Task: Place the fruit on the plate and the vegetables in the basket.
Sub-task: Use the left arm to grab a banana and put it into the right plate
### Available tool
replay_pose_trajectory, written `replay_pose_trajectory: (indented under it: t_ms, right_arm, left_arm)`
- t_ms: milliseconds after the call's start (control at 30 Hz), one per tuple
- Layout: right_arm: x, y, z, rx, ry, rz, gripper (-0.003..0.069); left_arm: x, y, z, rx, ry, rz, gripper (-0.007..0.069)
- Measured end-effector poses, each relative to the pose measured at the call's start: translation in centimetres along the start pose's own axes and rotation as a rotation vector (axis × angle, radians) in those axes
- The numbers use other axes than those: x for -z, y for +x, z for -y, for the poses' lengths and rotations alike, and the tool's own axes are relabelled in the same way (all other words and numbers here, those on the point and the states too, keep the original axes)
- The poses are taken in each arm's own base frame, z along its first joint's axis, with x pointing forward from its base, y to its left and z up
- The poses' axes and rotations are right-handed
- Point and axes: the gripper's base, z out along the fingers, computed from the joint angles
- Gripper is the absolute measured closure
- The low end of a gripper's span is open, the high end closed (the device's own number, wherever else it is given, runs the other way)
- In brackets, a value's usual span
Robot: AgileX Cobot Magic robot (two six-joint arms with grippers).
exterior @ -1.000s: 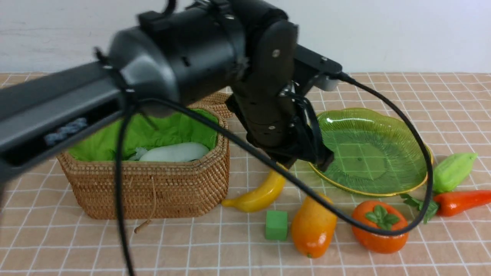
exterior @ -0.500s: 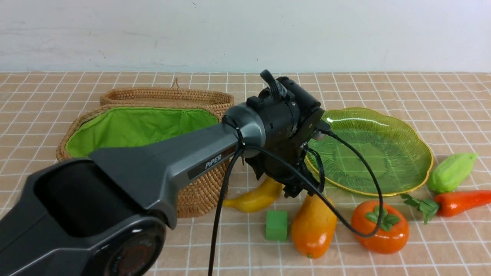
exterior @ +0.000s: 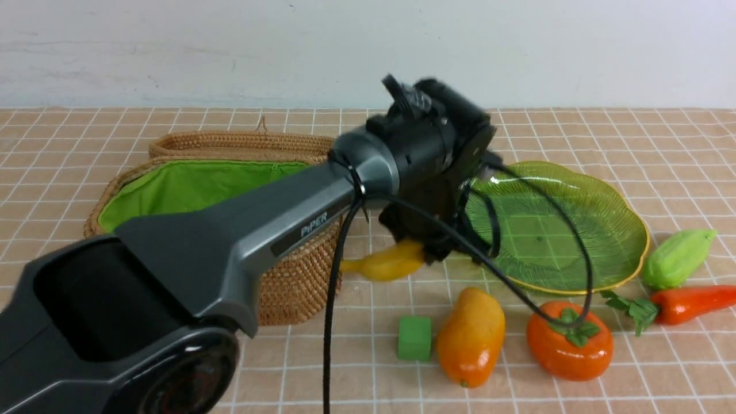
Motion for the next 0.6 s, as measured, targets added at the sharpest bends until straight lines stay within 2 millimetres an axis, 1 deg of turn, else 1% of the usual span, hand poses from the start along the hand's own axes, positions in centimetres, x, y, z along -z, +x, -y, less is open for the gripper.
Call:
replay_pose_trajectory:
  t_ms: [100,133,167,200,233,267,300,333,367,400,433,467,500,533,567,600]
  right_arm:
    - [0.0,-0.2,0.1,0.006,0.013,0.023,0.0435]
    - [0.0,-0.2,0.2,0.008,0.018,0.025,0.0435]
    - [0.0,-0.3,0.2,0.009,0.021,0.030,0.0435]
    - [0.0,-0.3,0.2,0.010,0.022,0.031,0.0435]
    - [0.0,-0.3,0.2,0.010,0.022,0.035,0.0435]
    - [0.0,-0.3,0.2,0.010,0.022,0.035,0.0435]
    - [0.0,-0.3,0.2,0.009,0.021,0.036,0.0435]
    - [0.0,-0.3,0.2,0.008,0.020,0.036,0.0435]
    - [0.0,-0.3,0.1,0.002,0.014,0.036,0.0435]
    - [0.0,-0.3,0.1,-0.001,0.010,0.035,0.0435]
    - [0.0,-0.3,0.0,-0.006,0.001,0.034,0.0435]
    - [0.0,-0.3,0.0,-0.009,-0.001,0.033,0.0435]
    - [0.0,-0.3,-0.1,-0.012,-0.008,0.032,0.0435]
    - [0.0,-0.3,-0.1,-0.013,-0.009,0.031,0.0435]
    - [0.0,-0.3,-0.1,-0.013,-0.012,0.031,0.0435]
    - [0.0,-0.3,-0.1,-0.014,-0.012,0.030,0.0435]
  left_arm:
    - [5.3,-2.4,0.8,-0.017,0.048,0.225,0.0302]
    - [5.9,-2.9,1.1,-0.025,0.067,0.282,0.0302]
    - [6.7,-3.8,2.0,-0.048,0.115,0.387,0.0302]
    - [6.7,-3.8,2.0,-0.048,0.115,0.387,0.0302]
    - [6.1,-4.3,3.0,-0.068,0.165,0.448,0.0302]
    - [5.0,-4.6,3.7,-0.084,0.188,0.480,0.0302]
    - [3.6,-4.7,4.3,-0.102,0.204,0.502,0.0302]
    - [2.9,-4.7,4.5,-0.107,0.206,0.499,0.0302]
    - [0.2,-4.7,5.5,-0.134,0.221,0.523,0.0302]
    - [-1.2,-4.6,5.9,-0.144,0.223,0.526,0.0302]
    - [-3.2,-4.3,6.5,-0.158,0.224,0.528,0.0300]
    - [-3.8,-4.2,6.6,-0.161,0.225,0.523,0.0298]
    - [-5.5,-4.0,7.1,-0.167,0.224,0.538,0.0274]
    - [-5.9,-3.9,7.2,-0.168,0.225,0.536,0.0270]
    - [-6.3,-3.9,7.3,-0.169,0.225,0.547,0.0247]
    - [-7.0,-3.8,7.5,-0.169,0.225,0.561,0.0188]
